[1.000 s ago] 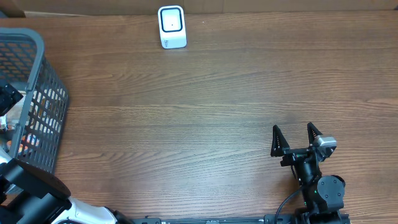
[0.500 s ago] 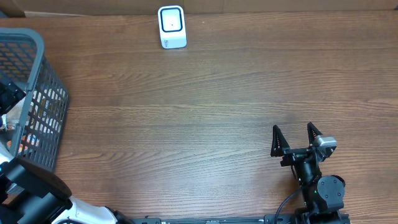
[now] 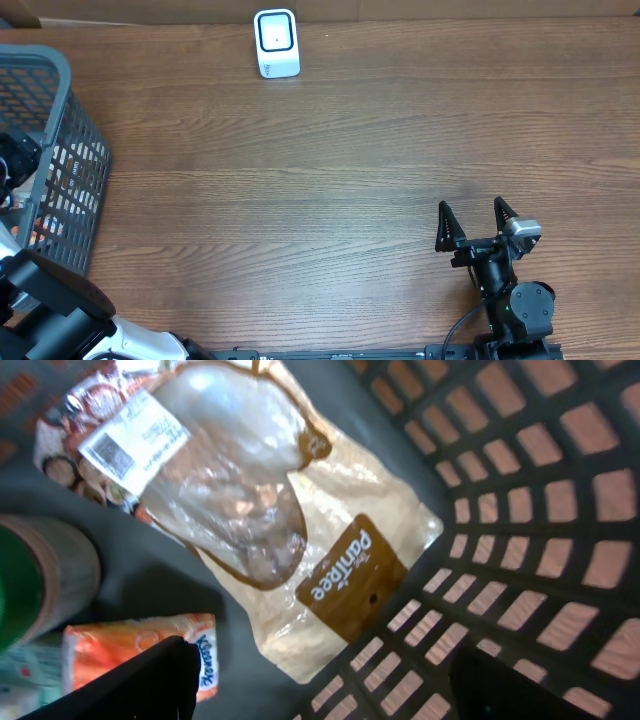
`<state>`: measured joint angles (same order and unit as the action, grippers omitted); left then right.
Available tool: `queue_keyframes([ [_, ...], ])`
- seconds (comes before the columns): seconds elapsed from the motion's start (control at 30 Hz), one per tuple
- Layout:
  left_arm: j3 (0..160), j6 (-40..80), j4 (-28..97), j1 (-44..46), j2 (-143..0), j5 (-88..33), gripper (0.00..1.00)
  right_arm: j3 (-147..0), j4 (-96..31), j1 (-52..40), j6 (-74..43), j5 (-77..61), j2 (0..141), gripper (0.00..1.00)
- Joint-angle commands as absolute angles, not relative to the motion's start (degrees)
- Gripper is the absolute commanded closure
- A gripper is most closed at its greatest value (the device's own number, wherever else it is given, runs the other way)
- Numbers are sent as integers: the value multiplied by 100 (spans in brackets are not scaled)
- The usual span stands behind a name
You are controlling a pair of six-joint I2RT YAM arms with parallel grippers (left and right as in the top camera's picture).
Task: Scan the item barcode
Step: 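Lower the left gripper into the basket onto the brown-labelled bread bag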
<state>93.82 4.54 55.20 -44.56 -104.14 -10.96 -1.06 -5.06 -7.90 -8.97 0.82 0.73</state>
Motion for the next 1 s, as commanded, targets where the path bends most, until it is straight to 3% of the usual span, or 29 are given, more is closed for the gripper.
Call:
queue_keyframes([
  [0.0, 9264, 425, 5461, -4421, -10471, -1168, 15, -47, -464, -766, -899, 80, 16, 0],
  [0.97, 9111, 423, 5286, -4237, -10473, -1162, 15, -47, -464, -766, -899, 80, 16, 0],
])
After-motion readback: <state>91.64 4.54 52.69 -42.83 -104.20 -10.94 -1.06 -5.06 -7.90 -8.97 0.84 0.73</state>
